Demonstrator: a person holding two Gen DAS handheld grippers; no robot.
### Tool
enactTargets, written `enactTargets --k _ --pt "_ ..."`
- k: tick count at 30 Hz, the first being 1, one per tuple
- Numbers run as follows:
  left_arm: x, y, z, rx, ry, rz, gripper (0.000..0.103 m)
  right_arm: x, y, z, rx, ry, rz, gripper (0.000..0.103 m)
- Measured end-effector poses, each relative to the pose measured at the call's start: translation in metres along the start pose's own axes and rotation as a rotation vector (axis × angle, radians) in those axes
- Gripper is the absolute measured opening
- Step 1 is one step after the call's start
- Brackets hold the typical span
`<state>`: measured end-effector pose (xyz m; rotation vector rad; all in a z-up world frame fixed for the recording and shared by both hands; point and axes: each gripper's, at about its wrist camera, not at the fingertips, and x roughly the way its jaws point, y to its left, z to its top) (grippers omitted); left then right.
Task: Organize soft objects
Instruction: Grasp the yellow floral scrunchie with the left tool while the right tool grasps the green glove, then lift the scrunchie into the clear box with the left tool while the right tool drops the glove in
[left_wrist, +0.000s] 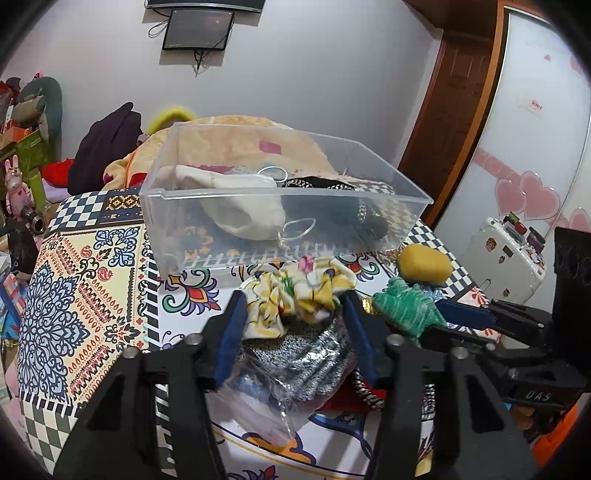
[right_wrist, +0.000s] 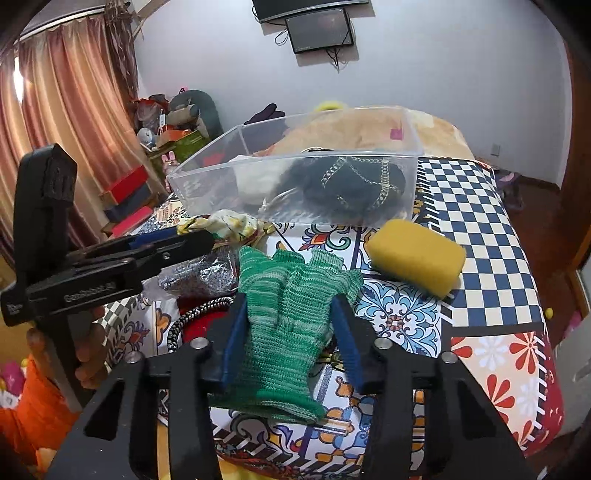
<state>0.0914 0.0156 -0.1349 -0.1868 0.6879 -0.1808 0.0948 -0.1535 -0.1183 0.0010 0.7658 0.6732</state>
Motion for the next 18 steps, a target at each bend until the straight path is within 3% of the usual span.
enactTargets --k 4,6,9,18 --pt "0.003 0.0 -0.002 -0.003 0.003 -0.004 0.034 -0.002 0.0 0.0 0.012 0.0 0.016 0.02" --pt "0.003 -0.001 -0.002 0.007 -0.003 0.01 0.023 -0.003 0.0 0.0 0.013 -0.004 0.014 0.016" --pt "0.002 0.001 -0.003 0.0 -0.006 0.006 0.016 -0.006 0.001 0.001 0.016 -0.014 0.008 0.012" --pt "-0.019 -0.001 0.002 0.009 -0.076 0.008 0.012 -0.019 -0.002 0.008 0.029 -0.071 -0.001 0.009"
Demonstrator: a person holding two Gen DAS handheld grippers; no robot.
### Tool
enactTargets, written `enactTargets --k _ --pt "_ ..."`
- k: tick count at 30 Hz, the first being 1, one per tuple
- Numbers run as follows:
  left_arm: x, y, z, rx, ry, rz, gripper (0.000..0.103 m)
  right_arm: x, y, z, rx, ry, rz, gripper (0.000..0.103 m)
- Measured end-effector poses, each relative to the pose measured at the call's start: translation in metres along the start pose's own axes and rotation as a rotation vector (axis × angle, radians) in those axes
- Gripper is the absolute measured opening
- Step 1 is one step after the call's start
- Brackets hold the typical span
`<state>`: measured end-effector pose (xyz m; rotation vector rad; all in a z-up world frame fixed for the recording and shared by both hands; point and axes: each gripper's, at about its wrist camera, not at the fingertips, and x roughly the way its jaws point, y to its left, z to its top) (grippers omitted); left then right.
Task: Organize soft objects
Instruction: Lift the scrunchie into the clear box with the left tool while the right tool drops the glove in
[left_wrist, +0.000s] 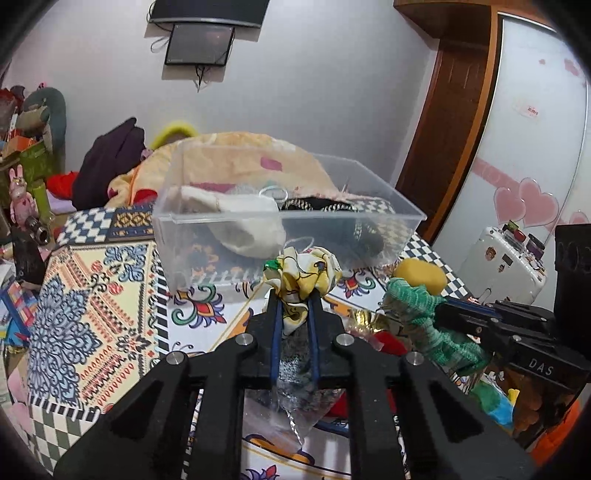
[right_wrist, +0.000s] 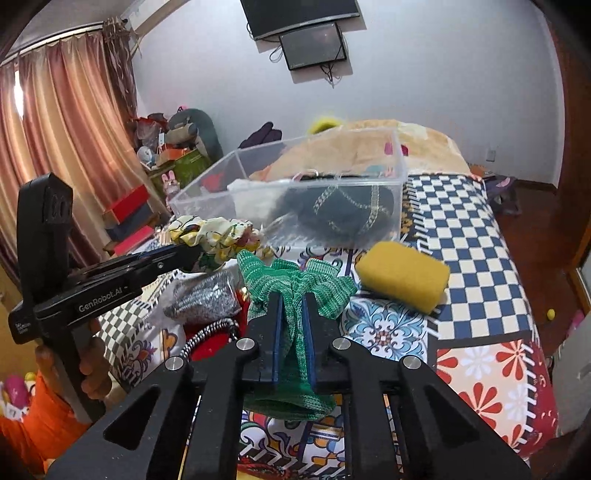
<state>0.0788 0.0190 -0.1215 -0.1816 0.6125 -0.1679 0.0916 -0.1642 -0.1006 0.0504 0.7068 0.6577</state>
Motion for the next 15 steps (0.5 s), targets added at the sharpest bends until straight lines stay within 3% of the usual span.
enactTargets --k 15 --pt "-0.026 0.015 0.05 -0.025 -0.123 0.007 0.012 -0.018 0.003 0.055 -0.045 -0.147 -0.035 0.009"
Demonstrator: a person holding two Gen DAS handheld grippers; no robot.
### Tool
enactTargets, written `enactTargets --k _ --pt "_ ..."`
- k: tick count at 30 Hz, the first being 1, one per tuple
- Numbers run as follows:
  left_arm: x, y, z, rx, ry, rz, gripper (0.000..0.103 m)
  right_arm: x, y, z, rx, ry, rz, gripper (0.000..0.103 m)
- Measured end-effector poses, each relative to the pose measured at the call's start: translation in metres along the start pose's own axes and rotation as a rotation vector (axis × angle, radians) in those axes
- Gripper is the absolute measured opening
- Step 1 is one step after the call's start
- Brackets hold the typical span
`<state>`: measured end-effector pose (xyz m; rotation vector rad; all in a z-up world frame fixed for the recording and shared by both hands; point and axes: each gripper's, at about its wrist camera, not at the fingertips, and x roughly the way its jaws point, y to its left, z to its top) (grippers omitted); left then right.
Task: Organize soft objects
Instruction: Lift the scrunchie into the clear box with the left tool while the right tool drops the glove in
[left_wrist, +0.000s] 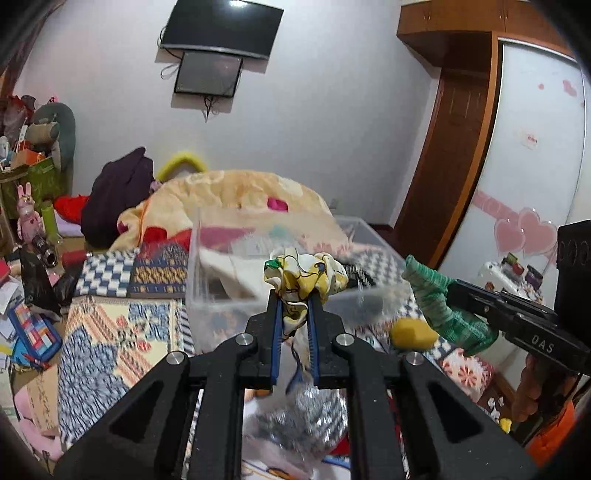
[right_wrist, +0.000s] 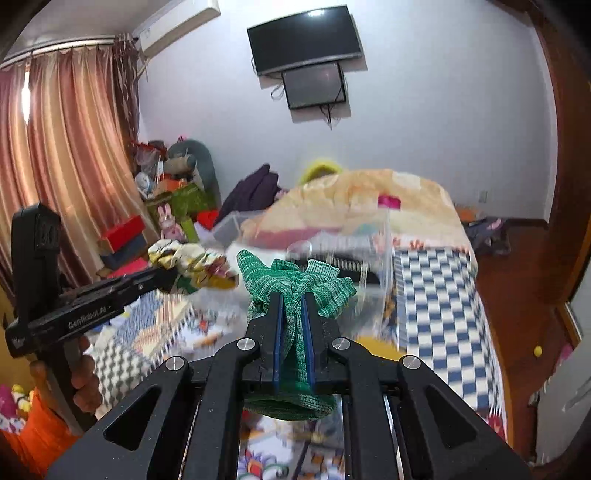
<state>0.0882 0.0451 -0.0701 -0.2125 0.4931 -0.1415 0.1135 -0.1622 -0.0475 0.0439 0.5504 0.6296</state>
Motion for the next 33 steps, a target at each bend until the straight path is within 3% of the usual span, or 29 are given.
enactTargets --k 12,27,33 --pt "0.013 0.029 0.03 -0.05 -0.04 0.064 0.012 0.029 0.005 0.043 0.0 -0.07 0.021 0.009" --pt "0.068 0.029 0.019 -0.014 0.082 0.114 0.012 0.107 0.027 0.043 -0.106 0.11 -0.024 0.009" --pt "0.075 0.026 0.014 0.011 0.1 0.136 0.013 0.122 0.025 0.038 -0.095 0.18 0.002 0.009"
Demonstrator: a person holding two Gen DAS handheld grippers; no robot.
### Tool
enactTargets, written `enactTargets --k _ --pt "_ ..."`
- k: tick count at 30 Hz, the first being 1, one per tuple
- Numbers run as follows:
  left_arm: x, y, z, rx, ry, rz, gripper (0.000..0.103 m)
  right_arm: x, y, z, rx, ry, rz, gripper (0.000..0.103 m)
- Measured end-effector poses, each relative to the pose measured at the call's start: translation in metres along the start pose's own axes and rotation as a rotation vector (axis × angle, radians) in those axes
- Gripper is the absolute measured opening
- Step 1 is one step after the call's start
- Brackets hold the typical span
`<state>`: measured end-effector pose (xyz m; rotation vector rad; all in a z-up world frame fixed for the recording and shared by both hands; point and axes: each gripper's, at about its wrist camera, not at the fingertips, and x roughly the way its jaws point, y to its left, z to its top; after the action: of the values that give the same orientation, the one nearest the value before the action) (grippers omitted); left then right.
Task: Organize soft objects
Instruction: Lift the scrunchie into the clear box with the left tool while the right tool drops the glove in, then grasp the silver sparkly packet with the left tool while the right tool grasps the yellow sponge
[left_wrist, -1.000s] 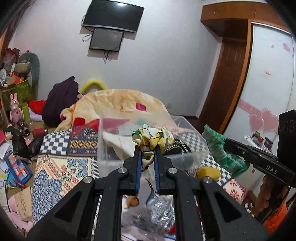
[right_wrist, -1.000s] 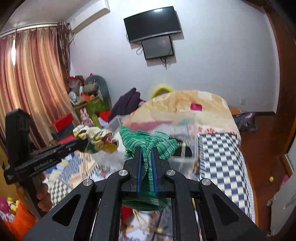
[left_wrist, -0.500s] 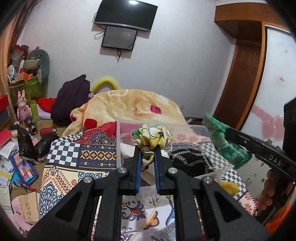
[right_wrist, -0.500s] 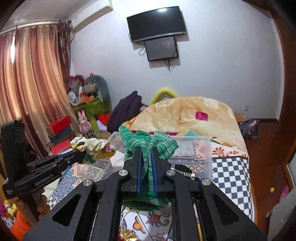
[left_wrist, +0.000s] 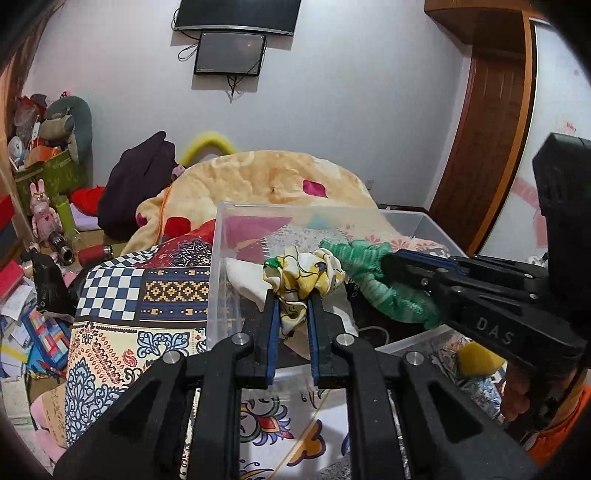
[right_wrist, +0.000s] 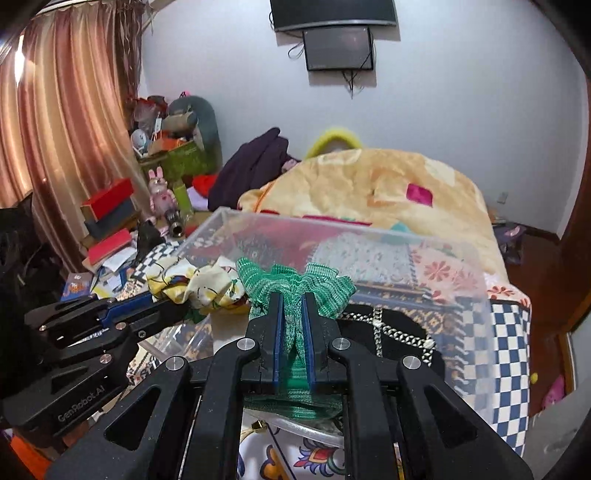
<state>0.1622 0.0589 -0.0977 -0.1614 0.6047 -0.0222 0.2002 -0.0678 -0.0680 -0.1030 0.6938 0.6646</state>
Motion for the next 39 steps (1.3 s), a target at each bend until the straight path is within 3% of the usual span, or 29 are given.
enactTargets --k 3,7,9,20,24,32,39 --pt "0.001 0.0 -0.002 0.002 0.014 -0.006 0.019 0.002 0.002 -0.003 -0.015 0.022 -0.003 0.009" --pt "-0.003 0.002 -0.005 -0.013 0.012 -0.018 0.045 -0.003 0.002 -0.004 -0.02 0.023 -0.005 0.014" --pt "-0.009 0.003 -0.005 -0.018 -0.002 -0.023 0.051 -0.009 0.002 -0.004 -0.022 0.017 0.0 0.02" --pt "-0.055 -0.003 -0.003 -0.002 -0.087 -0.077 0.058 -0.061 -0.002 -0.007 -0.019 -0.11 -0.025 0.04" --pt "-0.064 -0.01 -0.01 0.025 -0.089 -0.099 0.062 -0.083 -0.008 -0.017 -0.006 -0.161 -0.045 0.054" --pt "-0.059 -0.019 -0.038 0.046 -0.003 -0.139 0.066 -0.095 -0.025 -0.049 0.037 -0.154 -0.132 0.058" --pt "-0.041 -0.028 -0.066 0.068 0.094 -0.164 0.068 -0.077 -0.039 -0.074 0.066 -0.069 -0.182 0.06"
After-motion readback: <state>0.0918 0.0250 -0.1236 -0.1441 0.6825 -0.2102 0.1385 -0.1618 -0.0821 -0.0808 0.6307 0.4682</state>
